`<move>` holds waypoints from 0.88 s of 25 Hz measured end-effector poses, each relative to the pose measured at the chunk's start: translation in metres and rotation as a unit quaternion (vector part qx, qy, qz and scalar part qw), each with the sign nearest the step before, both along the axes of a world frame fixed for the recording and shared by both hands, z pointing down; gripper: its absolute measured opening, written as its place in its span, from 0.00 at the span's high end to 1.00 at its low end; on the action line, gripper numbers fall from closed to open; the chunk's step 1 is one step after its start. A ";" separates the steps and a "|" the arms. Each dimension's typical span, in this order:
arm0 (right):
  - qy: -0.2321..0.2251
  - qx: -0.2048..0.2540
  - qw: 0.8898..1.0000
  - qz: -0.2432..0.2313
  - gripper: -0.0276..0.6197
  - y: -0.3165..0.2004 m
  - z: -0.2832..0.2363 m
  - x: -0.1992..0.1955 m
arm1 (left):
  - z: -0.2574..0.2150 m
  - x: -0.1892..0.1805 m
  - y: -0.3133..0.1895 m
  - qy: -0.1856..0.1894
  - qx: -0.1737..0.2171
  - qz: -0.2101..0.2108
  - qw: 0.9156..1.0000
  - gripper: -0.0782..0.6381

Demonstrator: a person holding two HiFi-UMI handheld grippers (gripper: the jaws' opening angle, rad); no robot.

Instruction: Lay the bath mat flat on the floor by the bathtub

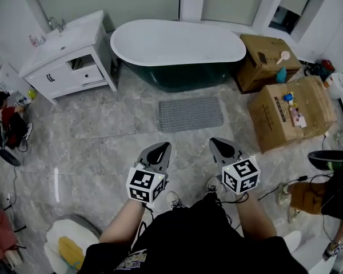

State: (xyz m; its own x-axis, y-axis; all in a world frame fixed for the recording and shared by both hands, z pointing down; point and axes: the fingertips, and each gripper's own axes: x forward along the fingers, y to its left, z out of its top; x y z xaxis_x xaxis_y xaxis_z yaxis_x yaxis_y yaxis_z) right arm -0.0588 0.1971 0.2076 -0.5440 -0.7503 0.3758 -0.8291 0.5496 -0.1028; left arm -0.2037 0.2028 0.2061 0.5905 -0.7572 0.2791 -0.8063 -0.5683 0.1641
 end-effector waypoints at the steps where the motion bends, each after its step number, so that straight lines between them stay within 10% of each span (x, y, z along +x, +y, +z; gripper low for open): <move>1: 0.000 0.000 1.000 0.000 0.93 0.002 -0.001 -0.002 | -0.001 -0.001 0.002 0.000 0.001 0.001 1.000 0.87; 22: -0.019 0.012 1.000 -0.001 0.93 0.017 -0.004 0.002 | -0.010 0.007 0.022 0.001 0.011 -0.008 1.000 0.87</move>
